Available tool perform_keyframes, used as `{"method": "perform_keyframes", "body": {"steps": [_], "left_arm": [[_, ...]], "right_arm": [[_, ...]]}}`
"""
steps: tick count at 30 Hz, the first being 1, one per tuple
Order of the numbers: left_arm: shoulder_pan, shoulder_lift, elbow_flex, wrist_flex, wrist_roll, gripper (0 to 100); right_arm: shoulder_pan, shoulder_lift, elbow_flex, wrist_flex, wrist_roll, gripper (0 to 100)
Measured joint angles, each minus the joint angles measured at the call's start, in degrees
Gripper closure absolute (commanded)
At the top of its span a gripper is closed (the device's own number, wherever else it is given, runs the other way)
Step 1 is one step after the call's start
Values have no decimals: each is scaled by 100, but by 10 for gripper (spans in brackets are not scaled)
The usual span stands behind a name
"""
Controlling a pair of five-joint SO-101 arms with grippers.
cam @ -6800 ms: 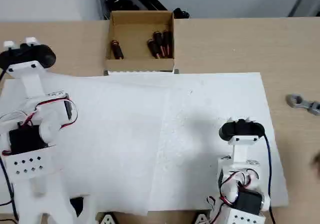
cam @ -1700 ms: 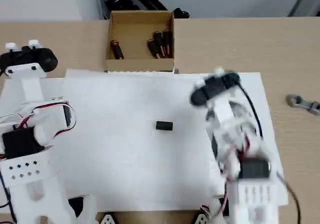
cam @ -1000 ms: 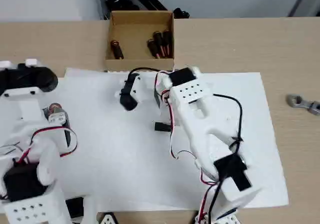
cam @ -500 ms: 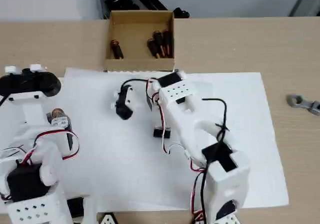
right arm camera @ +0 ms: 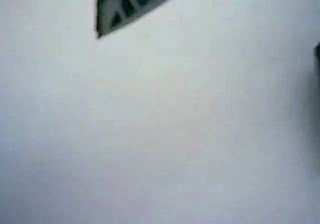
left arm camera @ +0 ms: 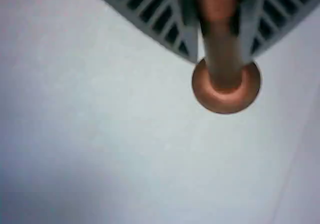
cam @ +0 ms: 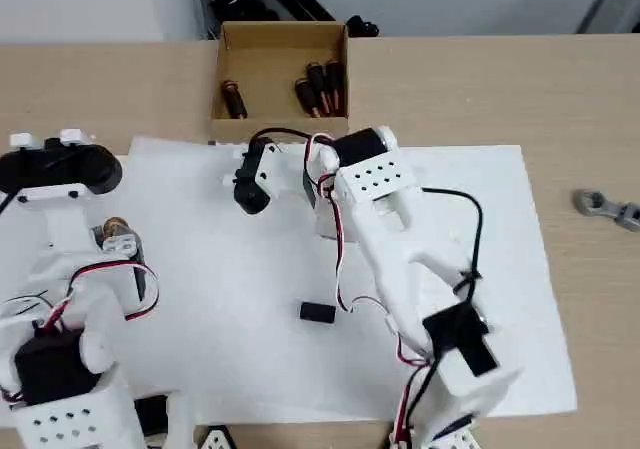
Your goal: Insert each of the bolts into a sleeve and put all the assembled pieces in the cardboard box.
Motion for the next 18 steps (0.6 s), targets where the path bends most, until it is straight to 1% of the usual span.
{"method": "perform_keyframes", "body": {"steps": [4,6,10,18], "left_arm": [[0,0,0,0,0,994],[0,0,0,0,0,994],[0,0,0,0,0,994],[0,0,0,0,0,994]], "right_arm": [[-281,-360,-70,870,-281,779],[-448,-571,-70,1073,-448,777],[-659,-1020,105,1196,-668,776],[-923,-1424,1266,1125,-1037,775]]}}
